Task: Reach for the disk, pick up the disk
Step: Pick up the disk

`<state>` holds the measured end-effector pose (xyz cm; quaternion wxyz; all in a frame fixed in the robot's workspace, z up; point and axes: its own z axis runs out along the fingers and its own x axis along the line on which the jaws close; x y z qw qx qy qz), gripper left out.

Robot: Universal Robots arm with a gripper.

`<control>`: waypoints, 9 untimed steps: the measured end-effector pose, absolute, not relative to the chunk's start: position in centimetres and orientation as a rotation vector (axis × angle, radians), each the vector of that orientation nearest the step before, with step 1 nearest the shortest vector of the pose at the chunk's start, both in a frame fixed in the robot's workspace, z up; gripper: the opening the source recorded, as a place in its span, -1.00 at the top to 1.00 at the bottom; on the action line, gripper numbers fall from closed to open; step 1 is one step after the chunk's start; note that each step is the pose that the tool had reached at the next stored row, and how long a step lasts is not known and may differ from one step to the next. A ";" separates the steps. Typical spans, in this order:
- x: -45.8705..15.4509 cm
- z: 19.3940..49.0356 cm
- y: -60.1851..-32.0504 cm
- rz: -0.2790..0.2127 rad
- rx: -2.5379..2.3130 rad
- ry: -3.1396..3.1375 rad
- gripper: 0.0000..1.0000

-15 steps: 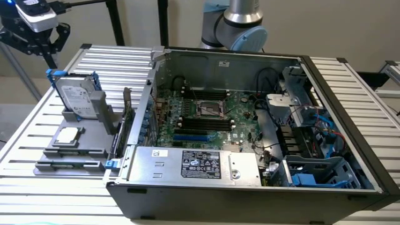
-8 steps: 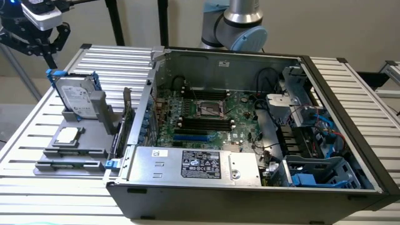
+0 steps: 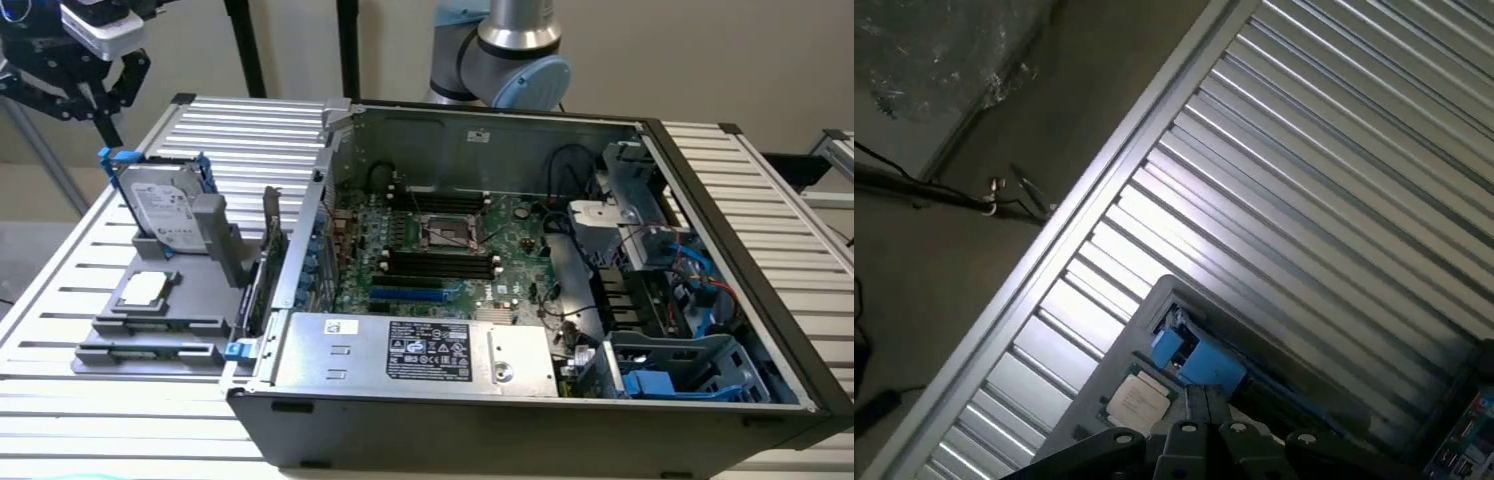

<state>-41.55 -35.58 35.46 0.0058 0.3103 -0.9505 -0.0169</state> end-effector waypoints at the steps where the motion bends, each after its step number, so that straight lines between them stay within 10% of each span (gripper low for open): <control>1: -41.6 35.5 -35.6 -0.053 0.999 -2.966 0.79; 9: -41.6 35.4 -35.6 -0.050 1.212 -2.884 0.79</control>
